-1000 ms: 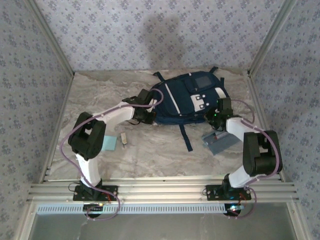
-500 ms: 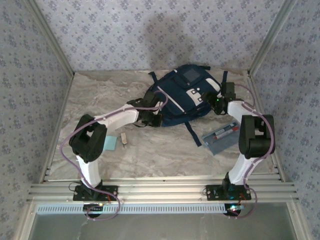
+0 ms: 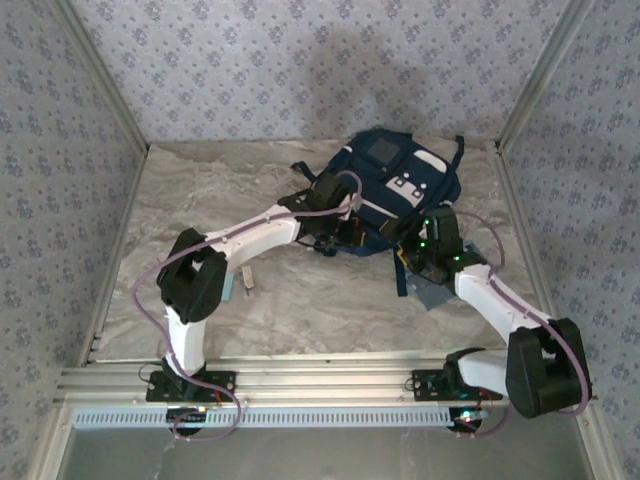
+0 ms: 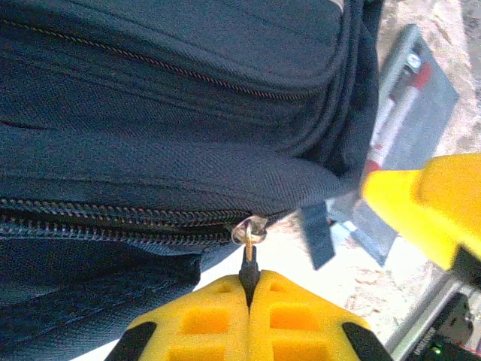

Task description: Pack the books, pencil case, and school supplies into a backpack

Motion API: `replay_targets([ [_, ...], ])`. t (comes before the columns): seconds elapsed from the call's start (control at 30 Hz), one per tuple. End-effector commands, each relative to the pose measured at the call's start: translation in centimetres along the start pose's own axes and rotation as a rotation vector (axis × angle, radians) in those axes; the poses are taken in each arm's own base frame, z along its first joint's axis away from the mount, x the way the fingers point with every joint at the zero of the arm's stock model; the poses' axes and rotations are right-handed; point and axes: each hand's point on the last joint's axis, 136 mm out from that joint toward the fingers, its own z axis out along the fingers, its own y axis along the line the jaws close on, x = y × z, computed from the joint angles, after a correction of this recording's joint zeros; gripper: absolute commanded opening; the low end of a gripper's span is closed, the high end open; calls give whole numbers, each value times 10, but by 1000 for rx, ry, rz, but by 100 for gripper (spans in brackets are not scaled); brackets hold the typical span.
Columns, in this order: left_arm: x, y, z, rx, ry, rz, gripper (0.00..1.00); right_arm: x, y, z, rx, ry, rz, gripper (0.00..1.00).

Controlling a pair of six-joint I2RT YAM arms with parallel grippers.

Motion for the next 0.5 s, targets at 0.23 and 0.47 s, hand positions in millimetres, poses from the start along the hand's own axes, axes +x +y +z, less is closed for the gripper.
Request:
replay_targets([
  [0.23, -11, -59, -17, 155, -83, 54, 0, -15, 3, 20, -21, -194, 182, 77],
  [0.47, -3, -55, -20, 147, -79, 71, 0, -5, 8, 48, -40, -136, 175, 26],
])
